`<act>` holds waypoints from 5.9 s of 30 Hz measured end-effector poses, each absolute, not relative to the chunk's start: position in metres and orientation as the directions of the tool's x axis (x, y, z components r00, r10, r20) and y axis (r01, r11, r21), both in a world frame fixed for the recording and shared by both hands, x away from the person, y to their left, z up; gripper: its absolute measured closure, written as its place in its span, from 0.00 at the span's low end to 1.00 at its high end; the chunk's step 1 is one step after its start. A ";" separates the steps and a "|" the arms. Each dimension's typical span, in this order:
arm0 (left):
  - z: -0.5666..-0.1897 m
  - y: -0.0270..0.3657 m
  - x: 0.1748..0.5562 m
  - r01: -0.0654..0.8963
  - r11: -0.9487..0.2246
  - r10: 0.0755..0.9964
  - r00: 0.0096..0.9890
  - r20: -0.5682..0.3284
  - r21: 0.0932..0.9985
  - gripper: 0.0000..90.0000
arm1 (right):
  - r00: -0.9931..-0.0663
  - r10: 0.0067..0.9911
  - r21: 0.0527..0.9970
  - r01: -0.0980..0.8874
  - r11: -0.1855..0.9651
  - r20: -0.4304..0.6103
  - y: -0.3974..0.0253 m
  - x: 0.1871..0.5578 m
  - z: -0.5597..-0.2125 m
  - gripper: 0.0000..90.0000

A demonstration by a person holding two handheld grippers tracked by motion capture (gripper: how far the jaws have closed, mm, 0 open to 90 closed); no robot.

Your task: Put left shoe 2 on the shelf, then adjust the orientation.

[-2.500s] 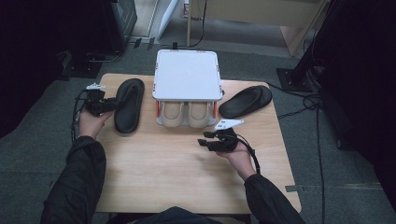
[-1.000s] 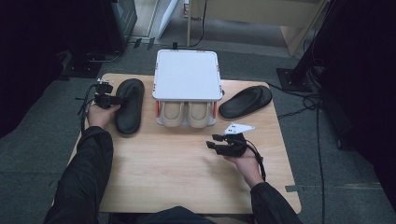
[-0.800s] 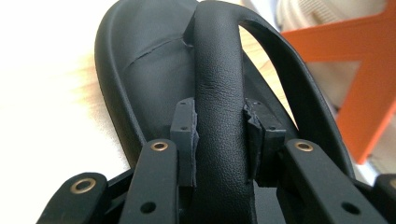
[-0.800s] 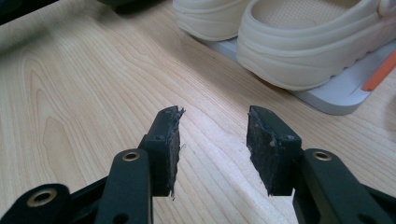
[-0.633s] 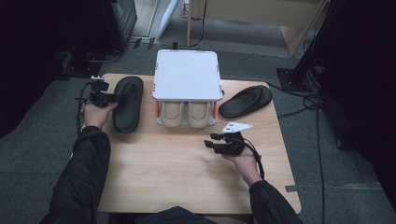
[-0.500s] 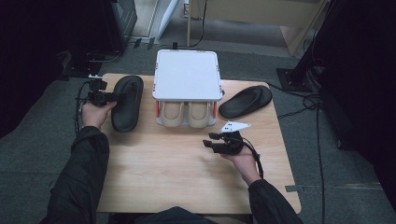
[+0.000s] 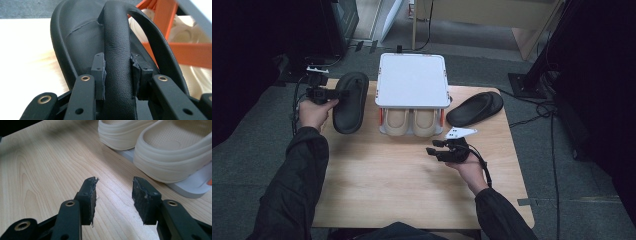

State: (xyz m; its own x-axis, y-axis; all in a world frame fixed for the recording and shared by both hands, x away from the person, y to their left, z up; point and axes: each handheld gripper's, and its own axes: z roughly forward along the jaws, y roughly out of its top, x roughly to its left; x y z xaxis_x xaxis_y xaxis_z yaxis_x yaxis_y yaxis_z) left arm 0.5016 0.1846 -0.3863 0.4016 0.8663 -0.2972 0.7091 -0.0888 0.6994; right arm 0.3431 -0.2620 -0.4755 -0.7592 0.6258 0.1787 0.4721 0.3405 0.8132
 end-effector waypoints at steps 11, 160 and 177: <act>-0.339 0.165 0.508 0.680 -0.099 0.864 0.421 -0.276 0.727 0.76 | -0.770 0.615 0.809 0.466 0.359 0.171 -0.259 0.342 -0.476 0.61; -0.391 0.141 0.436 0.642 -0.175 0.795 0.540 -0.277 0.747 0.46 | -0.488 0.865 0.804 0.559 0.202 0.121 -0.349 0.418 -0.486 0.69; -0.412 0.142 0.422 0.635 -0.163 0.798 0.535 -0.278 0.755 0.46 | -0.442 0.890 0.802 0.569 0.181 0.113 -0.343 0.443 -0.492 0.69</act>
